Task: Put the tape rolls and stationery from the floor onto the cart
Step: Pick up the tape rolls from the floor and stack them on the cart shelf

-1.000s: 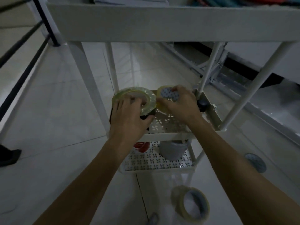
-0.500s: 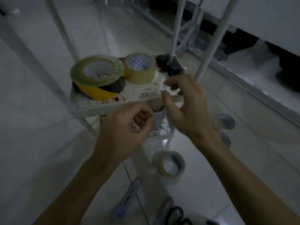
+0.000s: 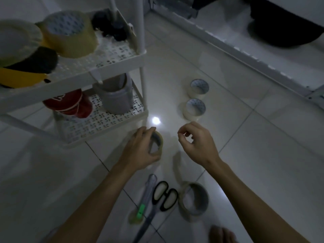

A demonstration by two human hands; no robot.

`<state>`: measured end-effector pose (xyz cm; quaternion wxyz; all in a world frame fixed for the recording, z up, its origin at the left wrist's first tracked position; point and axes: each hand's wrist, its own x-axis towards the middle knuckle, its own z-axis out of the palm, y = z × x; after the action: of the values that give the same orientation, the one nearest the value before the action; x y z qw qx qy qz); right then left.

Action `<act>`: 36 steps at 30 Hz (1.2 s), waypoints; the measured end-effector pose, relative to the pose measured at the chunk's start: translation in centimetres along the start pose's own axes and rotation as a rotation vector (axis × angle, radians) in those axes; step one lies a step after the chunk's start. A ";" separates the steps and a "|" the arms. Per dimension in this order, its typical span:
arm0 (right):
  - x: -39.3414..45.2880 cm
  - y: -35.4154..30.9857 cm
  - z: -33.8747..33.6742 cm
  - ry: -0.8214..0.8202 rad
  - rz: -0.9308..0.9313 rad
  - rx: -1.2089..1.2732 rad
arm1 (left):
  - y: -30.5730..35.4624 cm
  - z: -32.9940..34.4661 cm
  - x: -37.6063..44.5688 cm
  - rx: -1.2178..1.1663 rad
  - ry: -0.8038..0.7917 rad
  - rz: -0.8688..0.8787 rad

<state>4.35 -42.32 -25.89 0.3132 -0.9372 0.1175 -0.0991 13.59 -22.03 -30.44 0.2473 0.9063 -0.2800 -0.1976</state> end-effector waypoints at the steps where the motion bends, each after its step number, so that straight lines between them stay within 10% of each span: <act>1: 0.0 0.1 -0.1 0.003 0.004 -0.004 | -0.2 0.1 0.3 -0.007 0.007 0.011; 15: 7.3 -6.9 -1.6 0.146 -0.134 0.193 | 5.7 -18.7 -5.7 -0.461 0.381 0.323; 23: 9.4 -11.0 -1.7 0.174 -0.186 0.259 | 4.5 -27.3 -3.7 -0.089 0.675 0.242; 36: 8.2 -10.9 -1.5 0.188 -0.181 0.293 | 5.7 -25.6 4.2 0.041 0.583 0.175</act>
<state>13.54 -37.03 -17.17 0.4239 -0.8749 0.0457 -0.2299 27.18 -20.04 -7.76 0.3148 0.9020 -0.2784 0.0987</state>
